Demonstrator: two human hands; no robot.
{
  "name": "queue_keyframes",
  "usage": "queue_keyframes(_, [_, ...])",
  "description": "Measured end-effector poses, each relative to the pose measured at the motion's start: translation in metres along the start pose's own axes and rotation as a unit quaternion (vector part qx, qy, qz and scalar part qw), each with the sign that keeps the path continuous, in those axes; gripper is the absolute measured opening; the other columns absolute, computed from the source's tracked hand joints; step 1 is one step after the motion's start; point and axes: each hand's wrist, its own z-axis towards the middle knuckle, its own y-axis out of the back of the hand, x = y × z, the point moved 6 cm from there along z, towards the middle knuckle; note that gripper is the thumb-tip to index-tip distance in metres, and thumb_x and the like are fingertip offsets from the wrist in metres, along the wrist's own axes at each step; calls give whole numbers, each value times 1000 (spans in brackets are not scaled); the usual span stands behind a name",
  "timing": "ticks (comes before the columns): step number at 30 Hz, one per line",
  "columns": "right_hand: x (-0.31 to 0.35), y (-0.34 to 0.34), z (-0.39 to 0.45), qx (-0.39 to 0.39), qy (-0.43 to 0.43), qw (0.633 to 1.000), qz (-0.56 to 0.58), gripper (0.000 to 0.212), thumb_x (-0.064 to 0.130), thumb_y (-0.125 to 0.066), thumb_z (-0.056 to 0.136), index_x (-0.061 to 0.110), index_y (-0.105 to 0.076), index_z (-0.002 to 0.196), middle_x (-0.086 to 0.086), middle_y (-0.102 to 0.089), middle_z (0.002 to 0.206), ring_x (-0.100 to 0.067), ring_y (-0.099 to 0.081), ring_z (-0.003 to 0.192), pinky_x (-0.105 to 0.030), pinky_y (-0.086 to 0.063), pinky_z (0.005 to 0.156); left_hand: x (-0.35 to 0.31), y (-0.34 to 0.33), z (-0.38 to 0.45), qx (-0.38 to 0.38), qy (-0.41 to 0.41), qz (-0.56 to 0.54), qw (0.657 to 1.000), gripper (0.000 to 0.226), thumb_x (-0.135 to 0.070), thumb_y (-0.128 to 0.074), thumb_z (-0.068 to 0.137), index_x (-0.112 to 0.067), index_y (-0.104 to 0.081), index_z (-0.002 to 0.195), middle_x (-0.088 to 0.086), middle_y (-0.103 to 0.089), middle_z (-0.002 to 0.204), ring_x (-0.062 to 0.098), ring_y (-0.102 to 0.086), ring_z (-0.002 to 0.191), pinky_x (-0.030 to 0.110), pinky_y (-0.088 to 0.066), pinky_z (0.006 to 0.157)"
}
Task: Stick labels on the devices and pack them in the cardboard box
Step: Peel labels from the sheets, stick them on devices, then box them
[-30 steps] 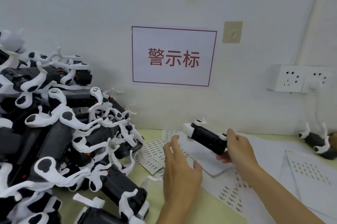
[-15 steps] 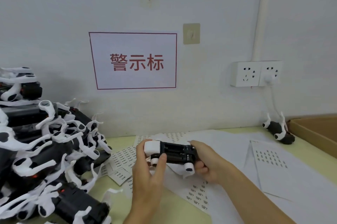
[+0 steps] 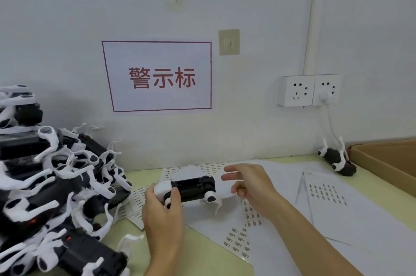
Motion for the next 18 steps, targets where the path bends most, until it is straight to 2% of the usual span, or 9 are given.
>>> queue_keyframes(2, [5, 6, 1, -9, 5, 1000, 0, 22, 9, -49, 96, 4, -69, 102, -14, -75, 93, -17, -57, 47, -23, -41, 44, -2, 0, 0, -2, 2, 33, 999, 50, -22, -59, 95, -11, -41, 140, 9, -55, 127, 30, -49, 121, 47, -43, 100])
queue_keyframes(4, [12, 14, 1, -28, 16, 999, -6, 21, 9, -49, 96, 7, -69, 101, -13, -75, 92, -18, -61, 50, -24, -44, 46, -11, 3, -4, -12, -8, 49, 999, 58, -22, -59, 94, -10, -35, 146, 11, -46, 138, 29, -40, 128, 54, -35, 109])
queue_keyframes(7, [16, 30, -2, -67, 42, 996, -39, 23, 8, -47, 96, 11, -70, 99, -11, -75, 89, -17, -63, 54, -25, -47, 49, -25, 8, -12, -33, -56, 71, 995, 59, -34, -51, 90, -8, -40, 142, 10, -44, 141, 27, -37, 130, 46, -28, 108])
queue_keyframes(10, [9, 46, -13, -77, 65, 984, -146, 25, 8, -46, 98, 16, -70, 102, -7, -72, 89, -16, -64, 60, -27, -51, 56, -36, 8, -18, -39, -125, 115, 985, 63, -39, -46, 81, -9, -45, 136, 8, -44, 140, 26, -35, 129, 39, -22, 102])
queue_keyframes(12, [6, 59, -25, -83, 92, 965, -231, 26, 10, -47, 98, 24, -69, 101, -2, -71, 89, -16, -64, 62, -23, -51, 56, -39, 3, -21, -13, -159, 143, 977, 54, -35, -47, 83, -15, -49, 133, 4, -45, 141, 24, -34, 133, 44, -23, 106])
queue_keyframes(15, [2, 81, -50, -95, 159, 933, -309, 27, 9, -52, 97, 32, -67, 95, 5, -68, 85, -14, -62, 67, -10, -44, 53, -38, -6, -24, 33, -189, 219, 957, 45, -34, -52, 81, -20, -63, 123, 2, -53, 137, 25, -39, 134, 49, -24, 107])
queue_keyframes(18, [-12, 94, -74, -84, 193, 912, -353, 31, 7, -55, 96, 36, -65, 95, 8, -65, 86, -1, -57, 79, -8, -44, 64, -37, -12, -25, 60, -192, 285, 937, 48, -36, -53, 76, -22, -66, 120, 4, -53, 138, 29, -36, 135, 50, -26, 104])
